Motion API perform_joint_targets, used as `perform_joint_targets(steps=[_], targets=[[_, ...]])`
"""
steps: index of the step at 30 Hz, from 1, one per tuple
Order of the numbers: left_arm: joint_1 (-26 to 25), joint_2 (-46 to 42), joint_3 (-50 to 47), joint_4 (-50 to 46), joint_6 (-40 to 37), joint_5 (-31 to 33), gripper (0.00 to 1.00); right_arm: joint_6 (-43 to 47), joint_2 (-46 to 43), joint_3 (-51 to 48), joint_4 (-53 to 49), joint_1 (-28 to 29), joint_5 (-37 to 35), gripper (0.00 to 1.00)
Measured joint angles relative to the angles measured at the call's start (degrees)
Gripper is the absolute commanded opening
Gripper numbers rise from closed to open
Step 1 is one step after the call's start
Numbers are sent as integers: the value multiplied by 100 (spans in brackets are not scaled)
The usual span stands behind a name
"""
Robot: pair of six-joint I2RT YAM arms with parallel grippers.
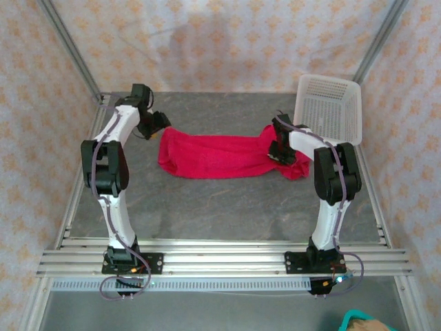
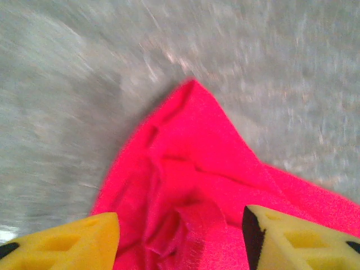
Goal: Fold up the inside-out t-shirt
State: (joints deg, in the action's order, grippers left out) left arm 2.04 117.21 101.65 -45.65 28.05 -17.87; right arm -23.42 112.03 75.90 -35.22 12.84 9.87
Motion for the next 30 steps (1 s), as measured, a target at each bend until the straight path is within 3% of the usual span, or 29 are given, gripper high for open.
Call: perform_joint_targets(steps=[4, 7, 12, 16, 30], targets=[[-229, -651, -188, -289, -177, 946, 52, 15, 0, 0, 2, 2, 4, 19], [-839, -1290, -761, -439, -232, 1434, 47, 15, 0, 0, 4, 7, 20, 19], [-1676, -1773, -1928, -385, -46, 1585, 43, 15, 17, 17, 2, 26, 20, 19], [-1615, -1740, -2468, -321, 59, 1580, 44, 17, 39, 52, -35, 31, 20, 19], [-1556, -835, -2068, 33, 59, 1519, 44, 39, 103, 151, -127, 44, 17, 19]])
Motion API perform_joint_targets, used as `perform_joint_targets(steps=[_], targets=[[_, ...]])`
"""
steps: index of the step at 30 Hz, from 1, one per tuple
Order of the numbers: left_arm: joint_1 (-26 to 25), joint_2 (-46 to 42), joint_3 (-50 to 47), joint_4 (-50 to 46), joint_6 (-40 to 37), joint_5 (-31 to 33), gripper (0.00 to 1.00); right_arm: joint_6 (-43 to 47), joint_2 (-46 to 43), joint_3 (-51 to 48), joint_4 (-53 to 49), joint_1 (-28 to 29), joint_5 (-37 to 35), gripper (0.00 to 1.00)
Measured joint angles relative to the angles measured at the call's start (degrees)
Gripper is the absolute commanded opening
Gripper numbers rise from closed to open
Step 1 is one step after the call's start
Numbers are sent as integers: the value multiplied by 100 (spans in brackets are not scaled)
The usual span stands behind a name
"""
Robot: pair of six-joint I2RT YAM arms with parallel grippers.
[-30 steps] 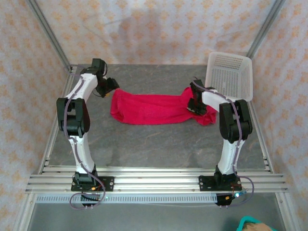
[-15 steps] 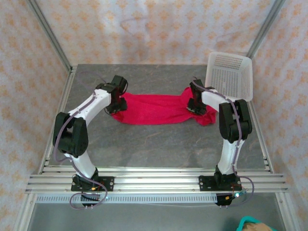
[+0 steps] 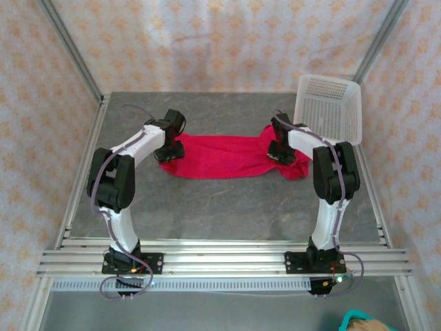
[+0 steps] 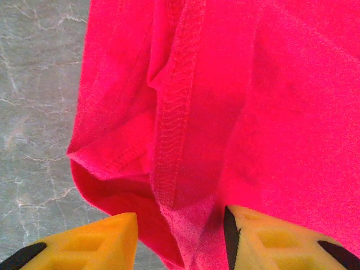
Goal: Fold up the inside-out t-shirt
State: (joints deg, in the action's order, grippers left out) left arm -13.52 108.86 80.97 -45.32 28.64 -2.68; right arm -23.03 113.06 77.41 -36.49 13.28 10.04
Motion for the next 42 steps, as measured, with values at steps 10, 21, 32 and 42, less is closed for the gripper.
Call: perform_joint_targets(steps=[10, 21, 32, 42], targets=[[2, 155, 317, -42, 0, 319, 23, 33, 15, 24, -24, 7, -2, 19], [94, 155, 319, -72, -11, 396, 0, 42, 35, 61, -68, 9, -2, 19], [417, -433, 529, -284, -85, -31, 0, 44, -437, -24, -262, 46, 192, 18], [1827, -2076, 476, 232, 284, -2127, 0, 87, -2614, -114, -695, -140, 197, 5]])
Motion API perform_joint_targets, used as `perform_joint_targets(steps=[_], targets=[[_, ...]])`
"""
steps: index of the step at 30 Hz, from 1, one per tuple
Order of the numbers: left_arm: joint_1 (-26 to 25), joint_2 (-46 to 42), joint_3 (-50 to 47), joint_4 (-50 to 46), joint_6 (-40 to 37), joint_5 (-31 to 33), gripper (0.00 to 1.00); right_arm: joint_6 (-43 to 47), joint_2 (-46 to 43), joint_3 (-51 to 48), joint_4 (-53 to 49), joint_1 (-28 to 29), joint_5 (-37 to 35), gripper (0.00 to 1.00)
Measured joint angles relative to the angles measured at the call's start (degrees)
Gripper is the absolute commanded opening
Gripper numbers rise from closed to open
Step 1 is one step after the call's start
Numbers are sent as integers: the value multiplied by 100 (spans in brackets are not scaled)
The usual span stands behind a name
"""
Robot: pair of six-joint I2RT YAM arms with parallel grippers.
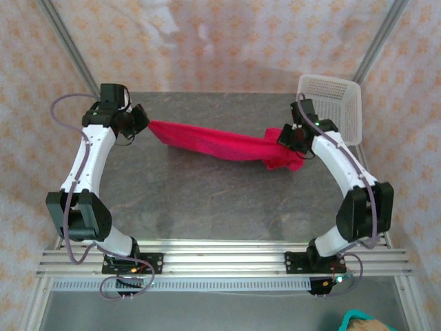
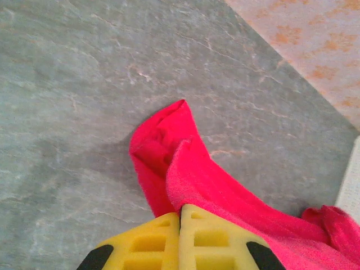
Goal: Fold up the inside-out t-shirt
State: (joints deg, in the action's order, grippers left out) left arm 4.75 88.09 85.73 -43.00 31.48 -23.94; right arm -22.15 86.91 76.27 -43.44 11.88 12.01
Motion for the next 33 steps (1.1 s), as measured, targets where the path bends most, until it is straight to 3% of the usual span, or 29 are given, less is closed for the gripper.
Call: perform_joint_targets(steps=[5, 6, 8, 9, 11, 19, 28, 33], targets=[[317, -9, -269, -26, 2, -496, 0, 151, -245, 90, -494, -4, 28, 8], [407, -11, -299, -66, 7, -575, 0, 190, -245, 149, -610, -4, 70, 15], [562, -28, -304, -120, 13, -675, 0, 302, -243, 291, -822, -4, 173, 41], [608, -68, -304, -133, 11, -695, 0, 323, -238, 378, -894, -4, 199, 50], [667, -190, -304, -136, 13, -715, 0, 415, -219, 520, -973, -7, 219, 57], [682, -763, -627, -74, 57, -885, 0, 426, -74, 330, -973, 31, 127, 56], [682, -702, -1384, -39, 57, -885, 0, 7, -647, -1928, -424, 197, 243, 55], [682, -695, -1388, -35, 55, -885, 0, -363, -612, -2406, 223, 197, 426, 55]])
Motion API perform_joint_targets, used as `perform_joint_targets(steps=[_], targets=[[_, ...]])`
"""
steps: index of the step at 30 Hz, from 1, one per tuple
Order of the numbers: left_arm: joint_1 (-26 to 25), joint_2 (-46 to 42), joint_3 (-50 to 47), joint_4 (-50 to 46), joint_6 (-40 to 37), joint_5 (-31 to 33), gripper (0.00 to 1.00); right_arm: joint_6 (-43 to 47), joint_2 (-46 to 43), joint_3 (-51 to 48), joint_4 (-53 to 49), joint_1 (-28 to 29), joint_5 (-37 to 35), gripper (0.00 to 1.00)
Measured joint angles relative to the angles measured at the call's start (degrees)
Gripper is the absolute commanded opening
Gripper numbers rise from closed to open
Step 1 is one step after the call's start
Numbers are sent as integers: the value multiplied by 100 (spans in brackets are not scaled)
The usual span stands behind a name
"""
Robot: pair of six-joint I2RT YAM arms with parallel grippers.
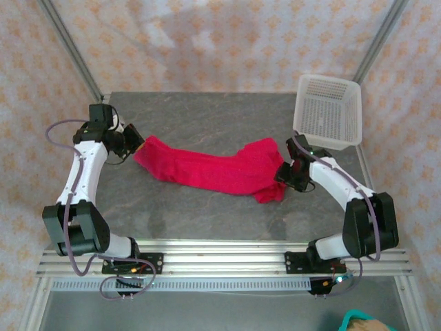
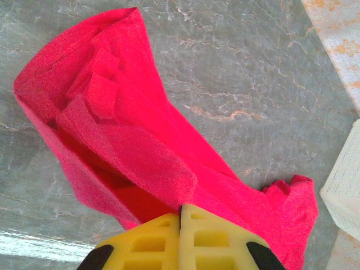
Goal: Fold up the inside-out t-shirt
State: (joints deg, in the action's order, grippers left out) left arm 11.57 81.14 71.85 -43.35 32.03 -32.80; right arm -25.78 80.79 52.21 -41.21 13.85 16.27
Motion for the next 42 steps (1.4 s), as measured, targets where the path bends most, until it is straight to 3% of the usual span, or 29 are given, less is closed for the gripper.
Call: perform_joint_targets(steps=[2, 3, 6, 7, 14, 27, 36, 42], targets=[[0, 0, 0, 0, 0, 0, 0, -70, 155, -2, 260, 0, 9, 51], [0, 0, 0, 0, 0, 2, 0, -105, 271, 7, 407, 0, 7, 43], [0, 0, 0, 0, 2, 2, 0, -138, 682, 136, 601, -2, -24, 3], [0, 0, 2, -2, 2, 2, 0, -118, 809, 247, 595, -2, -57, 0], [4, 146, 605, -170, 55, 28, 0, 203, 787, 1755, -94, -46, -442, 0], [63, 61, 4227, -638, 339, 415, 0, 649, -319, 5727, -1495, -190, -1012, 0], [284, -632, 5189, -964, 369, 691, 0, 833, -964, 6631, -2273, -190, -1241, 0], [284, -1058, 5230, -997, 286, 796, 0, 918, -1202, 6981, -2428, -190, -1335, 0]])
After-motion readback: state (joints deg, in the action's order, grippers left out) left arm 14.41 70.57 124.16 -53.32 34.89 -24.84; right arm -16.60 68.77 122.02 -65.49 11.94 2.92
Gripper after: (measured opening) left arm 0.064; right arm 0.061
